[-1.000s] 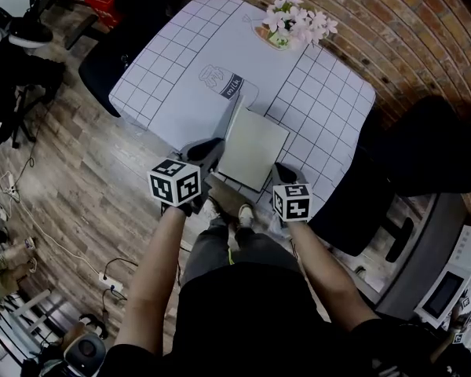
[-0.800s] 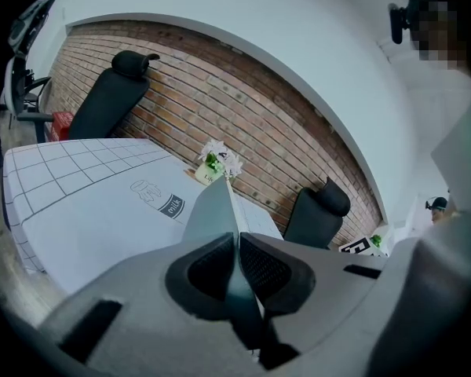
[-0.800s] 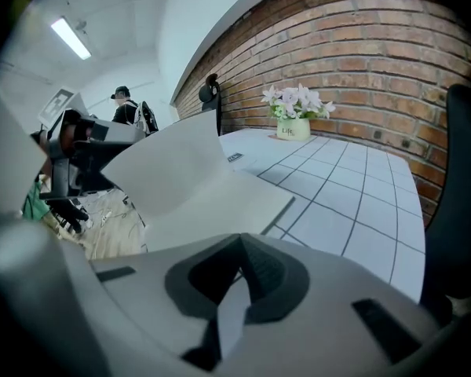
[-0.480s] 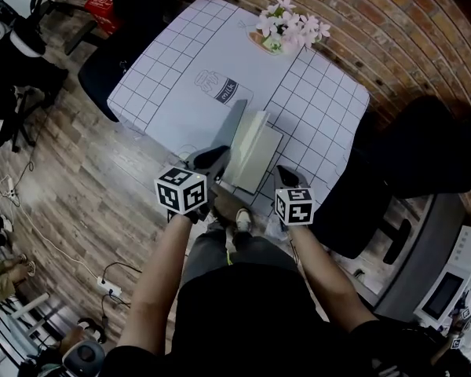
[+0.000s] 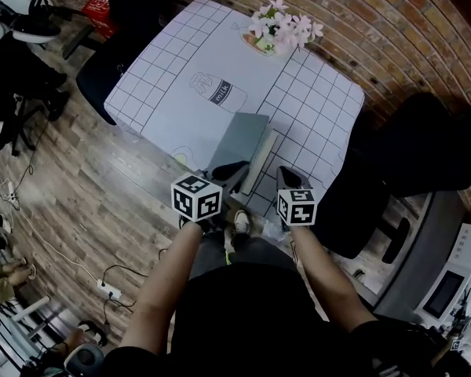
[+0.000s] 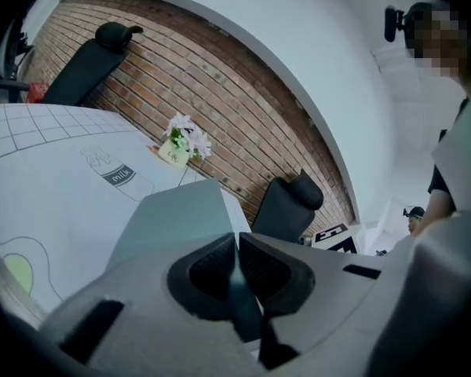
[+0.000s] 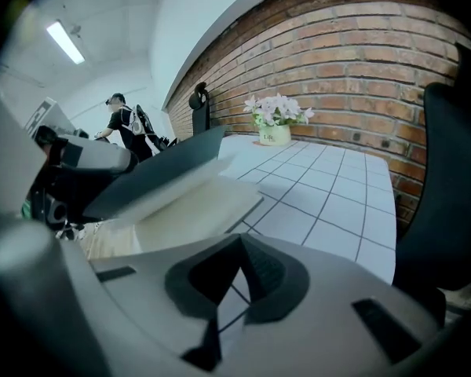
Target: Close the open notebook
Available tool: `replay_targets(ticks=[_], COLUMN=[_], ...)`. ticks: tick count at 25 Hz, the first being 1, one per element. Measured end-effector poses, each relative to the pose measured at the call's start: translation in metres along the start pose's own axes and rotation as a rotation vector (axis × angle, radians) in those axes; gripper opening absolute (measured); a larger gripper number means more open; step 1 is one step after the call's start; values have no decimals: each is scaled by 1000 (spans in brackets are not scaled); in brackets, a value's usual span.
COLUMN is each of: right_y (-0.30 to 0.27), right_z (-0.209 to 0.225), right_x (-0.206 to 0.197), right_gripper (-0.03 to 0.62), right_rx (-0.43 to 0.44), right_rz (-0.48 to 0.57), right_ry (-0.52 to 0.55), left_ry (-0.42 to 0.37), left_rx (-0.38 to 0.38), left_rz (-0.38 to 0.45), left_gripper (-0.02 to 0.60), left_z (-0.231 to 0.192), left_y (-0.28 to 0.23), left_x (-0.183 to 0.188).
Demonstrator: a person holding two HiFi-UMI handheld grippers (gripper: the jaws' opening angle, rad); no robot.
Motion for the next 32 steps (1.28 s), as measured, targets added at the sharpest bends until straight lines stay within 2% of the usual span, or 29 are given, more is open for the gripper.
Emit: replay_targets(ticks=[3,7,10,15,25,32], right_y=[2,5,6,7,19,36], right_z=[3,9,11,5,-9,-15], right_x=[-1,0,0,9,46,82], right_gripper=[14,14,14,14,14,14], right_rx=[-3,-7,-7,9,45,61], right_rz=[3,6,9,29,114,197], right_ry=[-2,-1,0,12,18,12], left_ry=[3,2,-36,-103,-225,-312], left_rx=[2,40,83,175,324,391], left_rz=[-25,-49,-76,-65,57,201], left_gripper=[34,34,34,34,26,25], left_z=[2,-6,-14,-24,-30,-19], left_y=[-11,-13,-10,-3,45,99], left_x=[-14,-23,-25,-13,41,84])
Point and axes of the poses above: the fingertips, and each gripper's own axes: y backward along the fingers, z to its right, x out of its top, the point moved 6 cm from there along y, backward along the fingers, and after that the axes turned 5 degrees about -z, right-handed, at the moved point
